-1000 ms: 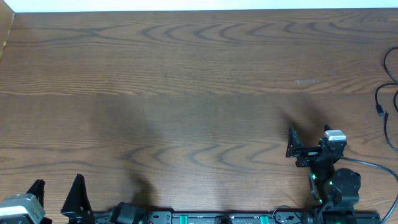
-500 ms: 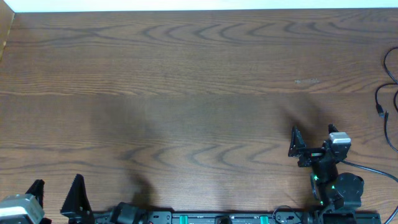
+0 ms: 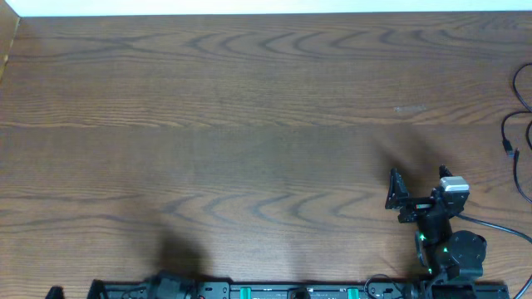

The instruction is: Untangle cables

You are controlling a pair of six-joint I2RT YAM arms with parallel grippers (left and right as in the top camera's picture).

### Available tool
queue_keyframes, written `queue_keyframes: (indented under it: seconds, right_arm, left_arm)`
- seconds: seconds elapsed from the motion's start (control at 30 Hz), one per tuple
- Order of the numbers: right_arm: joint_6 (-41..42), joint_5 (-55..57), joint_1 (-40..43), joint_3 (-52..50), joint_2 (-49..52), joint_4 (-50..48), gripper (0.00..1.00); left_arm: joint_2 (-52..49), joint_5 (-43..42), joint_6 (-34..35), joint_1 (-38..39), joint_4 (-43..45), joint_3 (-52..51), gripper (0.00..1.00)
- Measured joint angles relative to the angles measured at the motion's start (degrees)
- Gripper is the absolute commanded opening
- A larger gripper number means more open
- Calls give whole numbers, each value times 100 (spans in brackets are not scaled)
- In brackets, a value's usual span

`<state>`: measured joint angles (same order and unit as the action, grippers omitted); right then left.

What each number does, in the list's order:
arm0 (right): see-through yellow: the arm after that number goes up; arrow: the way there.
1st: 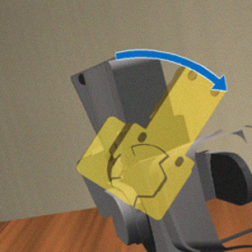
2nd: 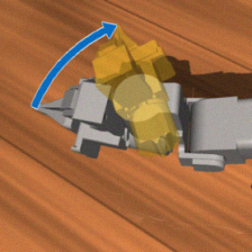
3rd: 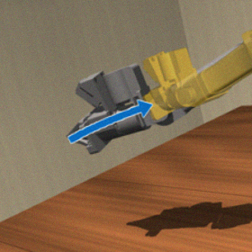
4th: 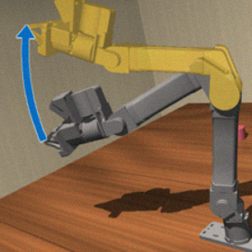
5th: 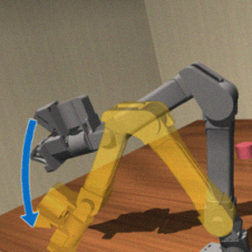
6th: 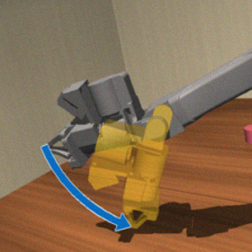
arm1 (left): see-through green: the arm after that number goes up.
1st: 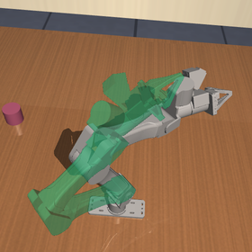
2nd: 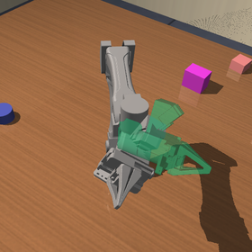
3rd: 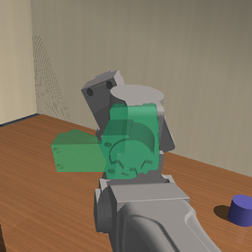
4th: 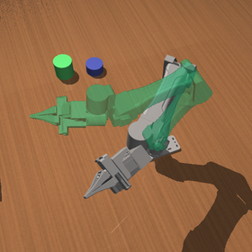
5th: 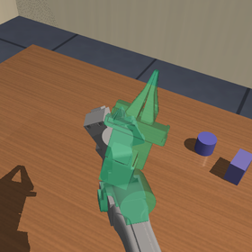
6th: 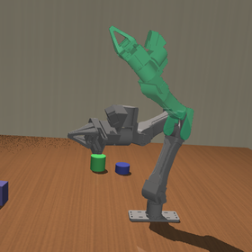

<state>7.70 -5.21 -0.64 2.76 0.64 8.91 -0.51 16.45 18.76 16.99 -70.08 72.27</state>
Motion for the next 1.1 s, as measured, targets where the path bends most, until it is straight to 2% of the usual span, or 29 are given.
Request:
queue_keyframes:
  seconds: [0.2, 0.27, 0.37, 0.67, 0.83, 0.97, 1.1]
  right_arm:
    - [0, 2, 0, 0, -2, 0, 99]
    - [0, 4, 0, 0, 0, 0, 99]
    - [-2, 7, 0, 0, 0, -2, 99]
    - [-2, 7, 0, -2, 0, -4, 99]
    - [0, 7, 0, -2, -2, -2, 99]
    - [0, 7, 0, -2, -2, -2, 99]
    - [0, 7, 0, -2, -2, -2, 99]
  left_arm:
    - [-48, -26, 341, 0, 105, -949, 72]
    - [-61, -48, 439, 0, 385, -1388, 72]
    - [-87, -107, 459, 0, 1248, -2079, 72]
    - [-157, -396, 61, 0, 5248, -5276, 72]
    - [-160, -417, -96, 0, 6378, -6264, 72]
    - [-160, -433, -361, -140, 7617, -7121, 72]
    - [-153, -616, -426, -684, 7309, -7191, 72]
